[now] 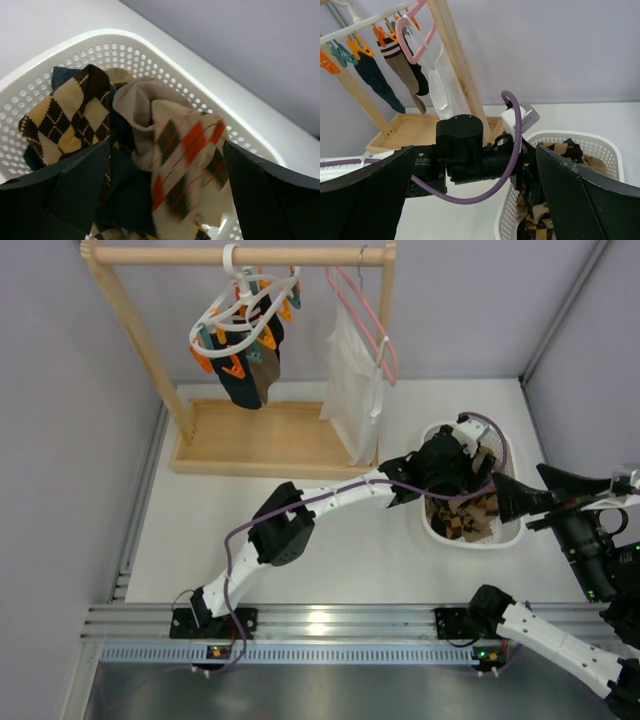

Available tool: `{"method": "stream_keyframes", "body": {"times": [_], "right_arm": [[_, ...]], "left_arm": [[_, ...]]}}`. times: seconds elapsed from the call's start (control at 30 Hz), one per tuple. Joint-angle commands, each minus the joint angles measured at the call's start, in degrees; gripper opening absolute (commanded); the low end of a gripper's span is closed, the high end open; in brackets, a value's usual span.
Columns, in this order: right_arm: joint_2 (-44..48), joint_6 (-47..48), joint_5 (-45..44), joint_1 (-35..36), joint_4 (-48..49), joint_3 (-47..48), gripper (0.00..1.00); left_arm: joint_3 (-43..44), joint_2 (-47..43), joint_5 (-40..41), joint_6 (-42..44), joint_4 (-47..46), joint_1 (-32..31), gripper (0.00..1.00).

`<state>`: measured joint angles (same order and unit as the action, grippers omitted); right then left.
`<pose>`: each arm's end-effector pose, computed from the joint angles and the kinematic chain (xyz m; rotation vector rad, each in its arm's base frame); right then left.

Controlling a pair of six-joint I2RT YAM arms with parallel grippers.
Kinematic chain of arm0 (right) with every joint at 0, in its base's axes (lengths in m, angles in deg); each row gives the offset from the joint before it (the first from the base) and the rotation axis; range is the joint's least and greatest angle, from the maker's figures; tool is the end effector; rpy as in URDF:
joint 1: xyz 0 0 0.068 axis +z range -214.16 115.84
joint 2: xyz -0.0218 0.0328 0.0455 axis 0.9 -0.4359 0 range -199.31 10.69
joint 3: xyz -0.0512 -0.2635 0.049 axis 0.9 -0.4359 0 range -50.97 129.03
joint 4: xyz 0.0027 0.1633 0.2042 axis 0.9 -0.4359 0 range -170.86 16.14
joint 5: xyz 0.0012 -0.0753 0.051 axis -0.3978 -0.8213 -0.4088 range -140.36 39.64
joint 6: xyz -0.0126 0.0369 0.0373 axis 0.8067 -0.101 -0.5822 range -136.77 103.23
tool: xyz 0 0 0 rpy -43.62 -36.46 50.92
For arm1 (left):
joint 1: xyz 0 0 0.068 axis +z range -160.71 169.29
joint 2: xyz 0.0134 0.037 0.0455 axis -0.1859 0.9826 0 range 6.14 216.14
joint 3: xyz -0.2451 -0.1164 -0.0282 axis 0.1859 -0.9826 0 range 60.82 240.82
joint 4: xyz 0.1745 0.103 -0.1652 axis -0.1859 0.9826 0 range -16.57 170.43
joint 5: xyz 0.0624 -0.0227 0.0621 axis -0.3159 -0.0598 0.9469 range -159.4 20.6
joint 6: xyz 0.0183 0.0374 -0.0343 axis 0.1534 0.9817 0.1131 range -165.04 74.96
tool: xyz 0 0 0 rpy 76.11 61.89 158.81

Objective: Remove the socks clipped to the hanger

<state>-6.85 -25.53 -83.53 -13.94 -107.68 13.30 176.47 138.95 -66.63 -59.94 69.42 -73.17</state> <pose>0.0110 -0.0173 0.4358 -0.0058 1.3987 0.4696 0.2594 -0.4940 0.2672 0.7315 1.7502 -0.9046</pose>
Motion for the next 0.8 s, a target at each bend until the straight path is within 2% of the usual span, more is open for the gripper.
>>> {"method": "stream_keyframes", "body": {"times": [0.0,0.1,0.2,0.4,0.43,0.53,0.6,0.7,0.77], "right_arm": [[-1.8,-0.6,-0.3,0.4,-1.9,0.4,0.99],[-1.6,-1.2,-1.2,0.3,-1.7,-0.5,0.99],[-2.0,-2.2,-2.0,0.4,-1.9,-0.6,0.99],[-2.8,-3.6,-2.7,0.3,-1.2,-1.6,0.99],[-2.4,-3.8,-2.5,0.4,-0.5,-2.7,0.99],[-1.7,-4.2,-0.7,0.5,2.4,-5.3,0.99],[-1.5,-4.4,0.6,0.5,4.7,-6.5,0.99],[-2.3,-4.8,3.4,0.5,6.7,-8.4,0.99],[-3.0,-5.0,5.4,0.4,9.0,-9.4,0.99]], "left_arm": [[7.9,-1.6,4.9,6.4,7.2,-2.6,0.99],[2.1,-6.0,11.1,6.5,7.4,-4.5,0.99],[-7.2,-13.3,18.7,3.6,8.4,-4.5,0.99],[-30.8,-30.5,21.0,-2.6,8.4,-4.5,0.99],[-36.8,-32.5,23.6,-4.4,8.4,-4.5,0.99],[-47.8,-41.5,32.4,-7.4,8.4,-4.4,0.99],[-52.9,-48.3,35.0,-9.1,8.7,-3.8,0.99],[-63.6,-57.2,36.1,-13.4,9.9,0.3,0.99],[-67.1,-61.6,34.6,-15.5,10.0,6.7,0.99]]}}
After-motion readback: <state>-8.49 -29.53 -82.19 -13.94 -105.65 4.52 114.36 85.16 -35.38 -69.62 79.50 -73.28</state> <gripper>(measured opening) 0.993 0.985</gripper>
